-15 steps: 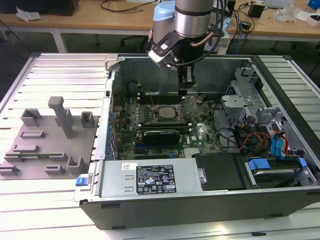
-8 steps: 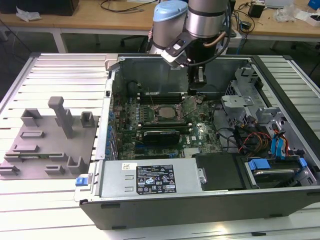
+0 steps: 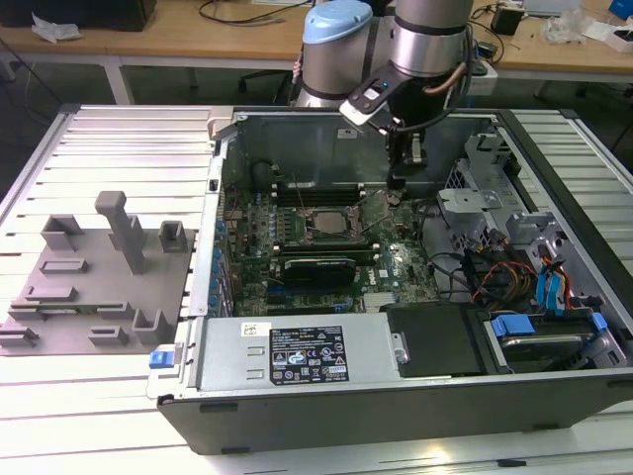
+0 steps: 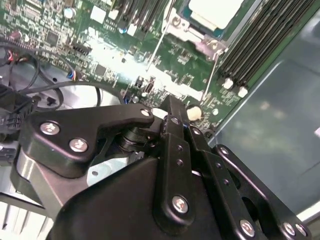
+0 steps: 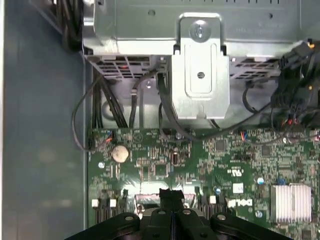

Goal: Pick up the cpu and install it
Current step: 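Close the cpu cover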

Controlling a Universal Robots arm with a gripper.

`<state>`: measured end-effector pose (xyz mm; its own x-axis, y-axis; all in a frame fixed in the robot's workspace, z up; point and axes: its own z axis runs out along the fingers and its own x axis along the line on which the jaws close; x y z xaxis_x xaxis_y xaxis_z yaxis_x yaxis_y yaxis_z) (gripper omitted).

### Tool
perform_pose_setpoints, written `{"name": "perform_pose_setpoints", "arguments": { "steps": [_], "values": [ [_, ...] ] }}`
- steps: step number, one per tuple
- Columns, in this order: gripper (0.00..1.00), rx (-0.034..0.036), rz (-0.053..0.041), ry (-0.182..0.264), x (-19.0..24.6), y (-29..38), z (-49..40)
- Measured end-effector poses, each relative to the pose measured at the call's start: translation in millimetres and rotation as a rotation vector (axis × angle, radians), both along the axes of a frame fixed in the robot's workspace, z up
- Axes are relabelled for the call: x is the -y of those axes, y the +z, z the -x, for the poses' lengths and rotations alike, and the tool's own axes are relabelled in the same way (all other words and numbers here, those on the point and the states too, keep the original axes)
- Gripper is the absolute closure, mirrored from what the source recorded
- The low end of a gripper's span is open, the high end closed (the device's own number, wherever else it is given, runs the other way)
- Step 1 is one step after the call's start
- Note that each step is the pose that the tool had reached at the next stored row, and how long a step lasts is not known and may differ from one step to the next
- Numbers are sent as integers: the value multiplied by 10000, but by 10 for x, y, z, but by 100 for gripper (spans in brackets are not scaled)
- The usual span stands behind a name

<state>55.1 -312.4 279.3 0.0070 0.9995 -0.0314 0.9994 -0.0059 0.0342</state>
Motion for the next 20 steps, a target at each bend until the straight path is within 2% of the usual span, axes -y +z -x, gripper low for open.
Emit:
{"name": "perform_pose_setpoints", "arguments": {
  "steps": [6,10,13,20],
  "values": [
    [89,-4,-2,0,0,-169,-131],
    [89,-8,1,0,0,-259,-163],
    [89,-49,-1,-2,0,-367,-165],
    [89,-50,-7,-2,0,-371,-89]
  ]
}}
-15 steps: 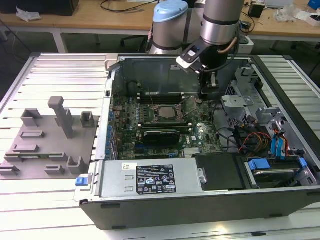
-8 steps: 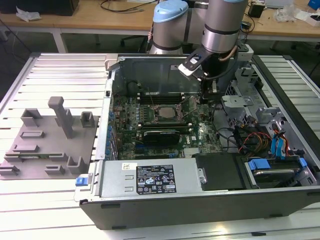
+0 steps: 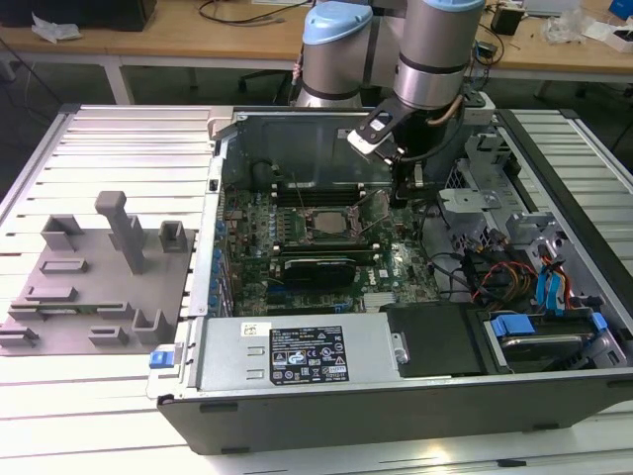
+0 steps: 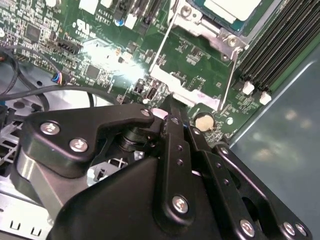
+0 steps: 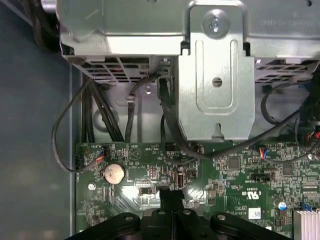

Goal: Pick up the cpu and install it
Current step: 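Close the cpu cover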

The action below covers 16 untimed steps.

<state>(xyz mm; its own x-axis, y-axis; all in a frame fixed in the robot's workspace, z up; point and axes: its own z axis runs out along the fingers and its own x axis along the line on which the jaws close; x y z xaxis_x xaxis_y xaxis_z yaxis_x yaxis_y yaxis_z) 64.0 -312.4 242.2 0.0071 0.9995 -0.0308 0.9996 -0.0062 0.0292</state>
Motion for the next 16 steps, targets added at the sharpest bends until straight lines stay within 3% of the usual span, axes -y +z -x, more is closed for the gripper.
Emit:
{"name": "perform_pose_setpoints", "arguments": {
  "steps": [5,16],
  "values": [
    [89,0,-1,0,0,0,20],
    [89,13,-1,-2,0,0,219]
  ]
}}
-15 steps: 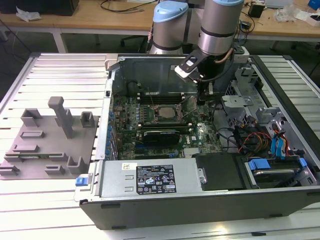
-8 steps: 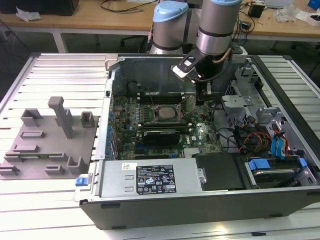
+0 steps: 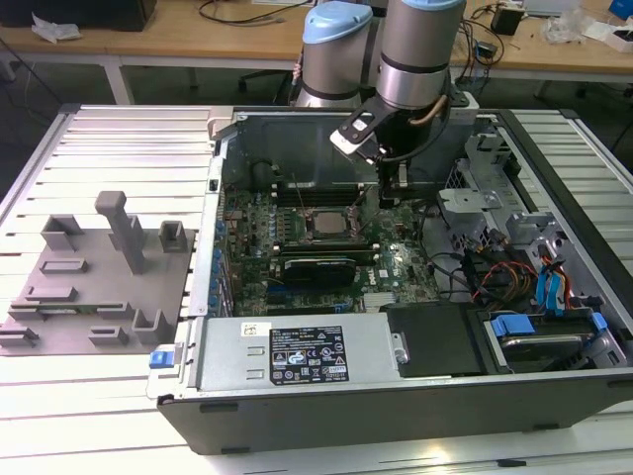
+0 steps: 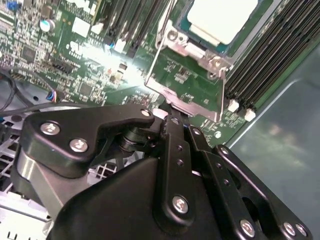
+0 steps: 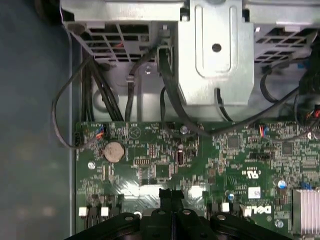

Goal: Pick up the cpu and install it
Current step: 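Close the cpu cover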

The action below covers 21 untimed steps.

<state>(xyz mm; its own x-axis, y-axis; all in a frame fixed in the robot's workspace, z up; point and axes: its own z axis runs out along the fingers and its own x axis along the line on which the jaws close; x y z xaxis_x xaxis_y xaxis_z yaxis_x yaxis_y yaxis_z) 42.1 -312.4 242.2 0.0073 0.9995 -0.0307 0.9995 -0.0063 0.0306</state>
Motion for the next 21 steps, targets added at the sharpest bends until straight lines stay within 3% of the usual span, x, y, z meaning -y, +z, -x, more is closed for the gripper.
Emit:
{"name": "perform_pose_setpoints", "arguments": {
  "steps": [6,13,21],
  "values": [
    [89,25,1,-9,0,0,151],
    [89,65,-1,-25,-2,0,400],
    [89,74,3,-23,-1,-2,443]
  ]
}}
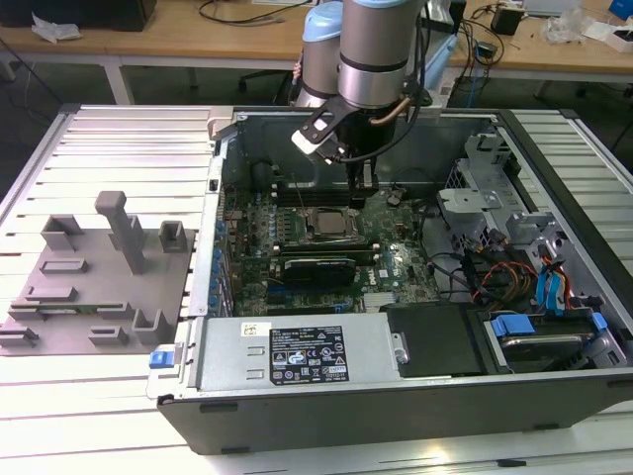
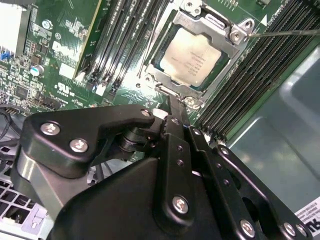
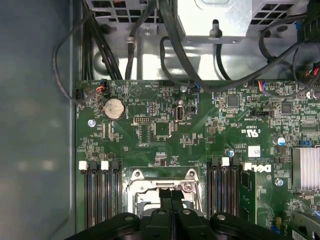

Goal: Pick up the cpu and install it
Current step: 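Close the cpu cover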

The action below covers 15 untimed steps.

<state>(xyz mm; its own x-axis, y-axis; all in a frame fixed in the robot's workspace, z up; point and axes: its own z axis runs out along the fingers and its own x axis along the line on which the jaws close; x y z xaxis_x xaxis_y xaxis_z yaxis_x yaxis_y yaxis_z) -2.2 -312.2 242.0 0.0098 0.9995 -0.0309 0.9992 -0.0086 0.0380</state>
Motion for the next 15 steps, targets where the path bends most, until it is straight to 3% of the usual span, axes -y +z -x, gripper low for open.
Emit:
{"name": "perform_pose_setpoints", "arguments": {
  "steps": [8,15],
  "values": [
    [89,14,-4,-1,-1,-31,177],
    [89,12,-1,-1,0,-117,214]
  ]
}}
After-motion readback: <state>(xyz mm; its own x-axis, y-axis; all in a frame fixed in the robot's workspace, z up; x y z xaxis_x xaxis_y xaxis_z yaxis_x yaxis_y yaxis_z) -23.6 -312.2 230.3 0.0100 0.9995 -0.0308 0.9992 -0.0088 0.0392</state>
